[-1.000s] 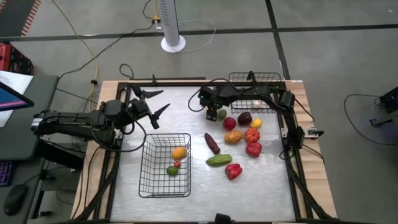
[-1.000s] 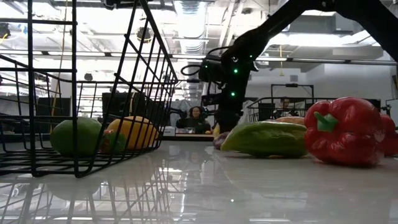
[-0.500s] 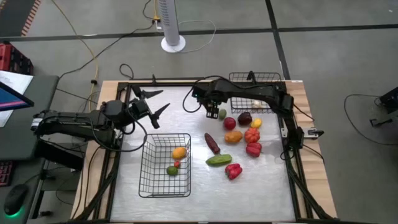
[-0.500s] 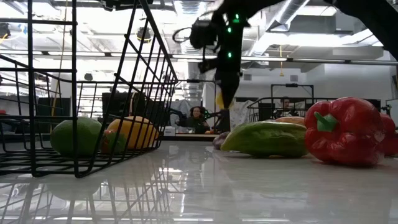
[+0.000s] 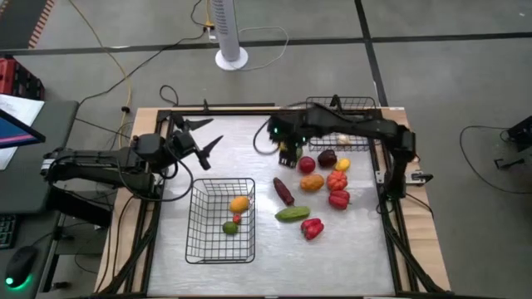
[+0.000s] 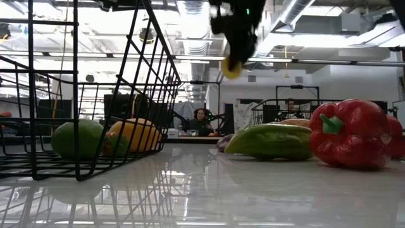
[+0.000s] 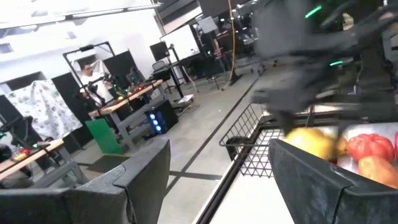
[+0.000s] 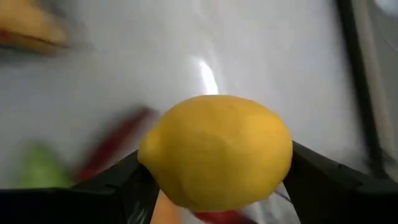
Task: Sort produce into baskets
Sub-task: Put the lemon into the bottom wire basket, then put the cucumber into the bottom wire basket
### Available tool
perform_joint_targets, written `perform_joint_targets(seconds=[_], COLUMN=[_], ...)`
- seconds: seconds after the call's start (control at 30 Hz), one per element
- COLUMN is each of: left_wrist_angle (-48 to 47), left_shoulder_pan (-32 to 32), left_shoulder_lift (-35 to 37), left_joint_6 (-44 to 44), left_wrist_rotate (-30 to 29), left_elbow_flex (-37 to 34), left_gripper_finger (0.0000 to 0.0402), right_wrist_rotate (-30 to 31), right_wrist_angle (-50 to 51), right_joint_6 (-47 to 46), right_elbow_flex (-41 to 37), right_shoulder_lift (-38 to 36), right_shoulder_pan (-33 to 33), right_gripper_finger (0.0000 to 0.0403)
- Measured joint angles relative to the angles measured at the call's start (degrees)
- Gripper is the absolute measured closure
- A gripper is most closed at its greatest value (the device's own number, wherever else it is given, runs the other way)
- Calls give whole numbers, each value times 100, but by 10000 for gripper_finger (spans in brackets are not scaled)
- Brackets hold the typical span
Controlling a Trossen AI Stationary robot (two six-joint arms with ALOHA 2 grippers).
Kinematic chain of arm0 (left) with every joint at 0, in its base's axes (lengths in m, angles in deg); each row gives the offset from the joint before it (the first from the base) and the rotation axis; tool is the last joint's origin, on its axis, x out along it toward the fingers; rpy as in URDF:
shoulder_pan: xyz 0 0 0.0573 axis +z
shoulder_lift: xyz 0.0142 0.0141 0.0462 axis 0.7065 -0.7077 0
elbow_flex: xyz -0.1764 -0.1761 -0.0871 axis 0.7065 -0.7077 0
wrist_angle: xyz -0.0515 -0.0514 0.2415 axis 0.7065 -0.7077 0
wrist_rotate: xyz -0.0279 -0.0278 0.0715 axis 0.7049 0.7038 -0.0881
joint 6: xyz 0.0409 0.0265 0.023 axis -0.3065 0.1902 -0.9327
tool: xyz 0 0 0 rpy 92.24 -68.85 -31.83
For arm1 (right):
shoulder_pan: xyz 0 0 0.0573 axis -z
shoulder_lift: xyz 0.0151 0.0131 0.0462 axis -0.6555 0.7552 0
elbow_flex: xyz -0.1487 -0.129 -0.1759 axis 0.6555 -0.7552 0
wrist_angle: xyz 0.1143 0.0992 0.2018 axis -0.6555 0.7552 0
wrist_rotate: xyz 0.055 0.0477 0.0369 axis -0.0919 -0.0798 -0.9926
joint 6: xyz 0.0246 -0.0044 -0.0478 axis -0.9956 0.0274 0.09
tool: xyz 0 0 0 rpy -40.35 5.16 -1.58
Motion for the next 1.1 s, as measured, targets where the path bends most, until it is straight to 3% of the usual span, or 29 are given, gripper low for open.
perform_joint_targets(seconds=[0.17,0.4,0.53,0.77,0.9,1.1], left_wrist_angle=[-15,109,-101,-496,-520,-595], left_shoulder_pan=[0,-4,-24,-46,-46,-46], left_shoulder_lift=[20,148,328,560,539,534], left_joint_6=[131,362,594,799,876,923], left_wrist_rotate=[90,1651,1860,1801,1804,1805], left_elbow_flex=[0,0,0,0,0,0], left_gripper_finger=[143,143,143,143,143,143], right_wrist_rotate=[-375,-637,-480,-329,-367,838], right_wrist_angle=[-1744,-3397,-3828,-3821,-3547,-2043], right_joint_6=[11,548,992,1057,1006,587], right_elbow_flex=[-422,-446,-451,-454,-446,-280], right_shoulder_lift=[-132,524,922,1169,1000,382], right_shoulder_pan=[-1007,-2147,-2399,-2173,-2052,-1899], right_gripper_finger=[84,84,78,14,15,33])
